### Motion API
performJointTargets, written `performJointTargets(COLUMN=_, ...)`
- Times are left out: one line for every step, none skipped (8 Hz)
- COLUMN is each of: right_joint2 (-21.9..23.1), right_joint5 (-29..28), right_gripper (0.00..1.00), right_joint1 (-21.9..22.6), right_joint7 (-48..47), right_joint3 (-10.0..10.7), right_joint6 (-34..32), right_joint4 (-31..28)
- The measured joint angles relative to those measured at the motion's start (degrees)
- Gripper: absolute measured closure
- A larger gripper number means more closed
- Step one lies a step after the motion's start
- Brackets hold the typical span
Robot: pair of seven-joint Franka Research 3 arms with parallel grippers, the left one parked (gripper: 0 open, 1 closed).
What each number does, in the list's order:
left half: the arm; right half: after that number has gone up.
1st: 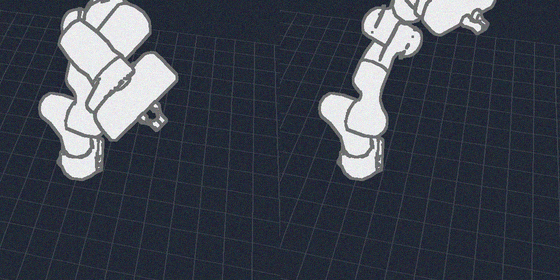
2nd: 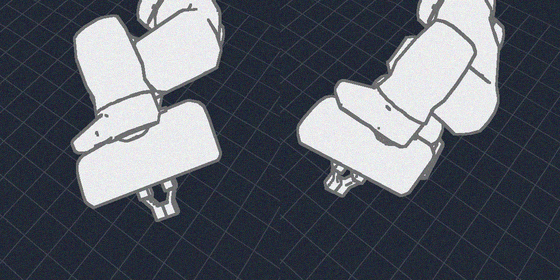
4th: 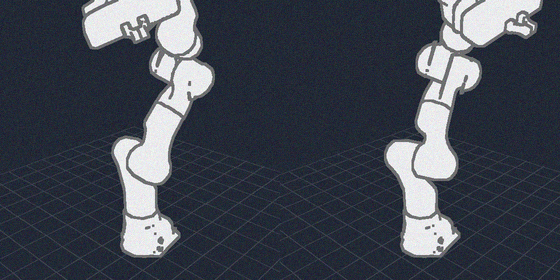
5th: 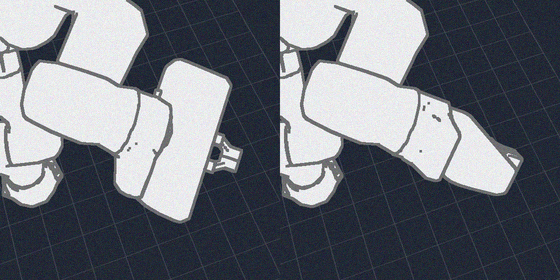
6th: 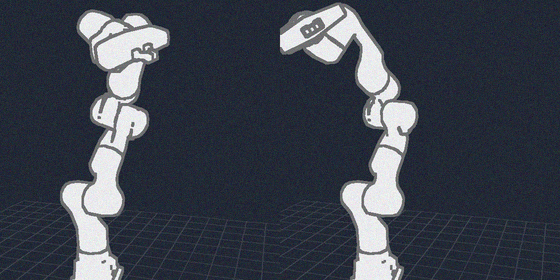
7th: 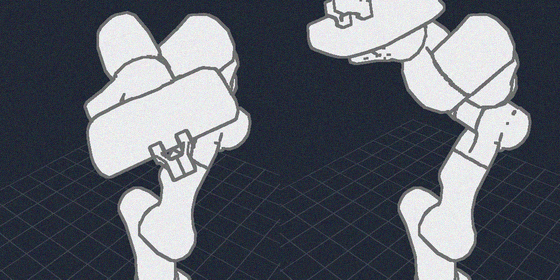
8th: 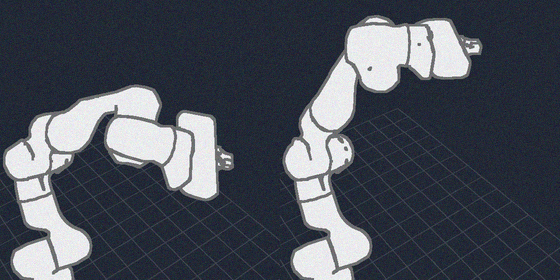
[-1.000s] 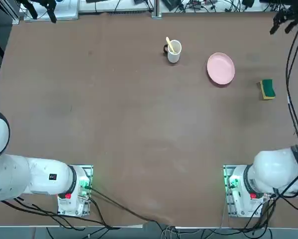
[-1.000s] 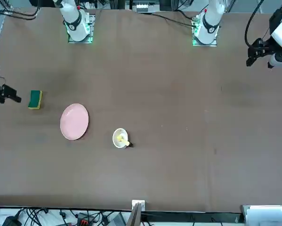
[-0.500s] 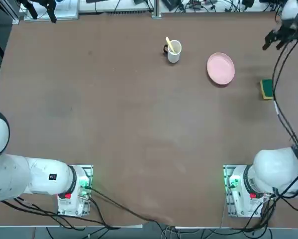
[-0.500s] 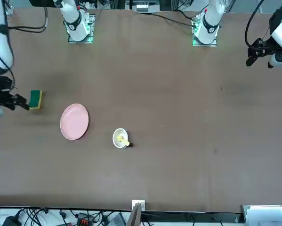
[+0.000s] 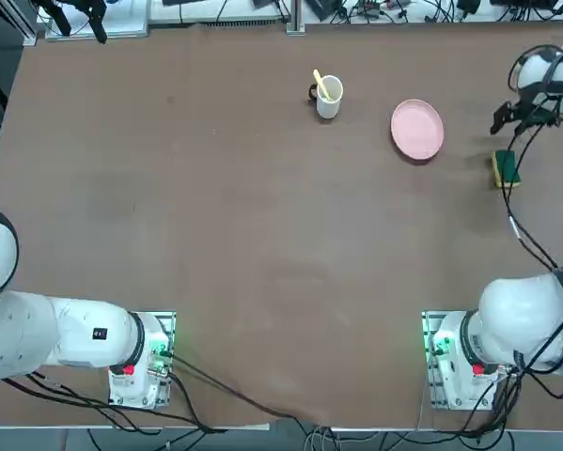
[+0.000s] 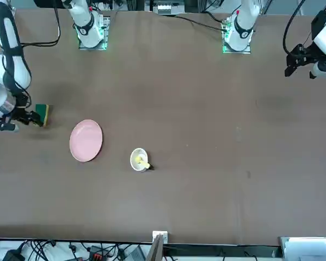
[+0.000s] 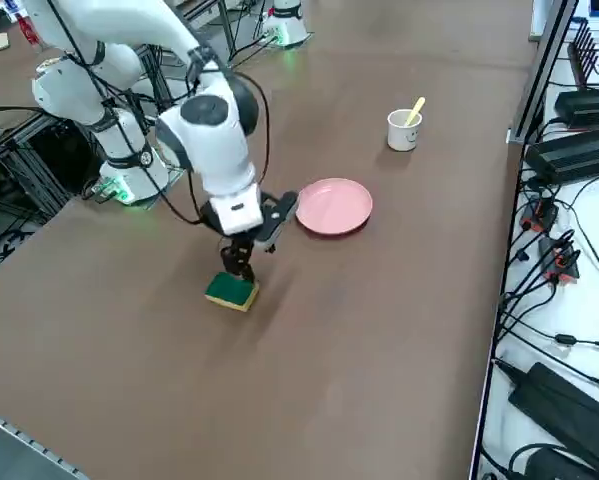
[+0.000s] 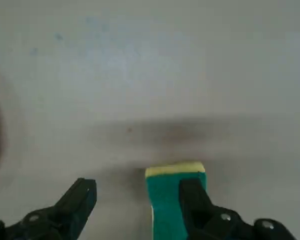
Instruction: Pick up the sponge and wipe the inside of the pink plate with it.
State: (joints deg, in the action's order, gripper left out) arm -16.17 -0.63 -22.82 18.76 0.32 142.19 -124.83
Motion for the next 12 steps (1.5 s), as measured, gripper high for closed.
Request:
performJointTargets(right_joint2=-0.4, right_joint5=0.0, right_gripper=0.0, right_joint1=-1.0, right_joint7=0.7, right_joint3=0.0, right_joint6=0.5, right_joint4=-0.7)
performJointTargets(right_joint2=-1.0, right_joint5=0.0, right_gripper=0.0, right_joint1=-1.8, right_joint7=1.2, right_joint3=0.0, right_joint6=0.9, right_joint4=-1.2)
performJointTargets(right_joint2=-1.8, right_joint5=0.0, right_gripper=0.0, right_joint1=-2.4, right_joint7=1.5, right_joint3=0.0, right_joint6=1.3, right_joint4=-1.5)
performJointTargets(right_joint2=-2.8, right_joint5=0.0, right_gripper=0.0, right_joint1=-2.6, right_joint7=1.8, right_joint3=0.0, right_joint6=1.8, right_joint4=-1.7)
performJointTargets(right_joint2=-3.5, right_joint5=0.0, right_gripper=0.0, right_joint1=-2.6, right_joint7=2.3, right_joint3=0.0, right_joint6=2.9, right_joint4=-2.2)
performJointTargets(right_joint2=-4.0, right_joint5=0.0, right_gripper=0.0, right_joint1=-2.6, right_joint7=2.9, right_joint3=-0.1, right_joint6=4.7, right_joint4=-3.1)
performJointTargets(right_joint2=-4.1, right_joint5=0.0, right_gripper=0.0, right_joint1=-2.6, right_joint7=3.9, right_joint3=-0.1, right_joint6=6.1, right_joint4=-3.9)
performJointTargets(right_joint2=-4.1, right_joint5=0.0, right_gripper=0.0, right_joint1=-3.0, right_joint7=5.0, right_joint3=-0.1, right_joint6=6.7, right_joint4=-4.3)
performJointTargets(right_joint2=-4.1, right_joint5=0.0, right_gripper=0.0, right_joint1=-3.5, right_joint7=6.4, right_joint3=-0.1, right_joint6=6.8, right_joint4=-4.4)
performJointTargets(right_joint2=-4.1, right_joint5=0.0, right_gripper=0.0, right_joint1=-4.1, right_joint7=7.5, right_joint3=0.0, right_joint6=6.9, right_joint4=-4.4)
performJointTargets(right_joint2=-4.1, right_joint5=0.0, right_gripper=0.0, right_joint1=-4.6, right_joint7=8.5, right_joint3=0.0, right_joint6=7.0, right_joint4=-4.4)
performJointTargets(right_joint2=-4.1, right_joint5=0.0, right_gripper=0.0, right_joint1=-4.8, right_joint7=8.9, right_joint3=0.0, right_joint6=7.0, right_joint4=-4.4)
